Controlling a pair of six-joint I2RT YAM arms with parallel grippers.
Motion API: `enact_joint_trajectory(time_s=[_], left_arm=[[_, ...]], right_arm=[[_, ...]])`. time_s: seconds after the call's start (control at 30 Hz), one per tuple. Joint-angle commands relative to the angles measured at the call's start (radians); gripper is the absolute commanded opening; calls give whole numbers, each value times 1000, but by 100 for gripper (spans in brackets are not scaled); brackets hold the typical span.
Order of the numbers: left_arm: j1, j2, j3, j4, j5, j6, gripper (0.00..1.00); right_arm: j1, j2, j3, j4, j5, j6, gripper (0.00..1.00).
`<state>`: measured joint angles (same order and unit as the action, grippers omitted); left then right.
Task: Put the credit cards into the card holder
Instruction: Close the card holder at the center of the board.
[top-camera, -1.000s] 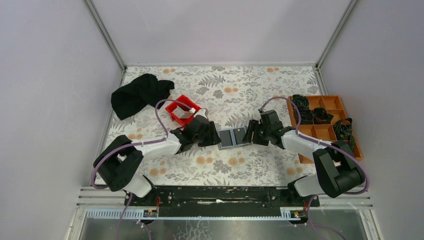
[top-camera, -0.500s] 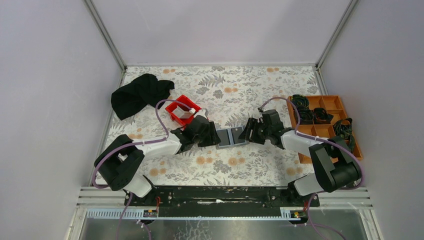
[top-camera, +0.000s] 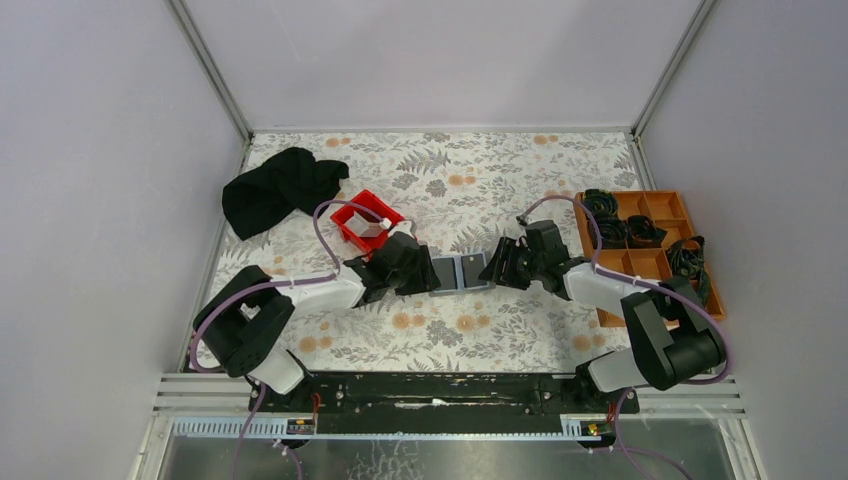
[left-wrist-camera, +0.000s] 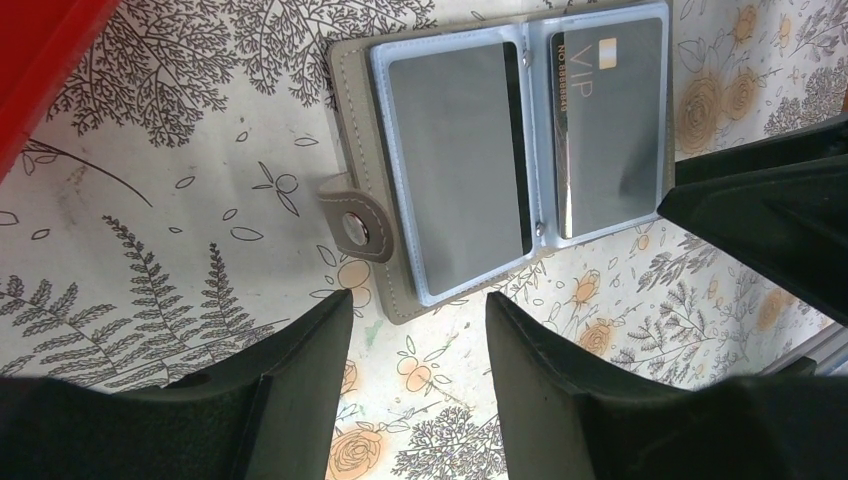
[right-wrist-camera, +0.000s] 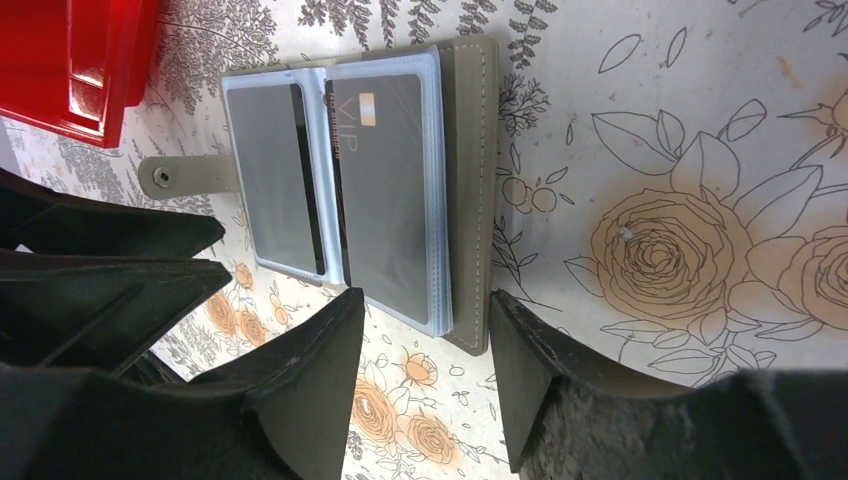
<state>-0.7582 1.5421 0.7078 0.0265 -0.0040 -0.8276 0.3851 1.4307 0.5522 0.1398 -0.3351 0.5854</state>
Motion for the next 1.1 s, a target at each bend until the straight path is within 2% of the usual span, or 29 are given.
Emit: enact_joint_trajectory(time_s=[0.0,0.73,1.07], left_arm=[[3,17,-11,49,4,-6,59],[4,48,-21,81,21,-7,59],[3,58,-21,97,24,-17,59]], right_arm=[[-3,-28,43,2,-30,14,55],[7,-21,101,64,-116,80,50],[62,22,147,67,-125,84,50]])
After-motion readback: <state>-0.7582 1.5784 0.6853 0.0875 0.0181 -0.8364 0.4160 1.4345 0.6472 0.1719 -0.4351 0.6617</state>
